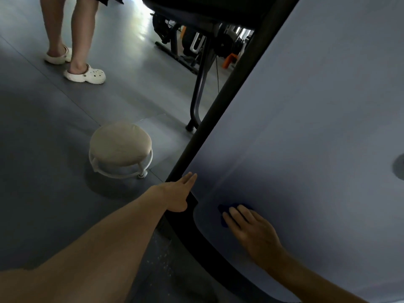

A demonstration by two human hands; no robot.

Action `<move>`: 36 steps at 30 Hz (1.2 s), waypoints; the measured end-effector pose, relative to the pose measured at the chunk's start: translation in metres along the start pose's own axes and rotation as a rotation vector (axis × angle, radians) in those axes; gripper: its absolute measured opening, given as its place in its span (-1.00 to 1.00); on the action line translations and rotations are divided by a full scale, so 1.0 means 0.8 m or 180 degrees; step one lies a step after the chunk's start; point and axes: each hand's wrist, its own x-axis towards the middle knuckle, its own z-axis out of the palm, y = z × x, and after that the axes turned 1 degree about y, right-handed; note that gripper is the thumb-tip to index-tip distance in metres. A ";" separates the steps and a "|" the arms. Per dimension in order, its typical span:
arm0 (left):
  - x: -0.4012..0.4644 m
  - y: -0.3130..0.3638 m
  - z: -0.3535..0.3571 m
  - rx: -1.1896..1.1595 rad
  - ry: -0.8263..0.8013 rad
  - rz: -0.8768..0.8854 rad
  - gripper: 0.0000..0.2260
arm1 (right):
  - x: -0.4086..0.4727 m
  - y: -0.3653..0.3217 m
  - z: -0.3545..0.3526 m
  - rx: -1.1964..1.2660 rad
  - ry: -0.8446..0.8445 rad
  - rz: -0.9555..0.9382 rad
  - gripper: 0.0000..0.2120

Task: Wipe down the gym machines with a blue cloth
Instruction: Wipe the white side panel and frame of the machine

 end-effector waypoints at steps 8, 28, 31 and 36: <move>0.039 0.007 0.131 -0.1192 0.1173 0.0176 -0.12 | 0.072 -0.003 0.020 -0.0076 -0.0050 -0.0201 -0.60; 0.016 -0.016 0.159 -0.1936 0.1063 0.0034 -0.18 | 0.161 -0.008 0.039 -0.0246 -0.1155 -0.0707 -0.44; 0.019 -0.022 0.155 -0.2010 0.1160 -0.0007 -0.14 | 0.232 -0.015 0.062 -0.0305 -0.0780 -0.0325 -0.60; 0.023 -0.016 0.141 -0.2086 0.1405 -0.0073 -0.15 | 0.260 -0.007 0.044 -0.0066 -0.0747 -0.0017 -0.61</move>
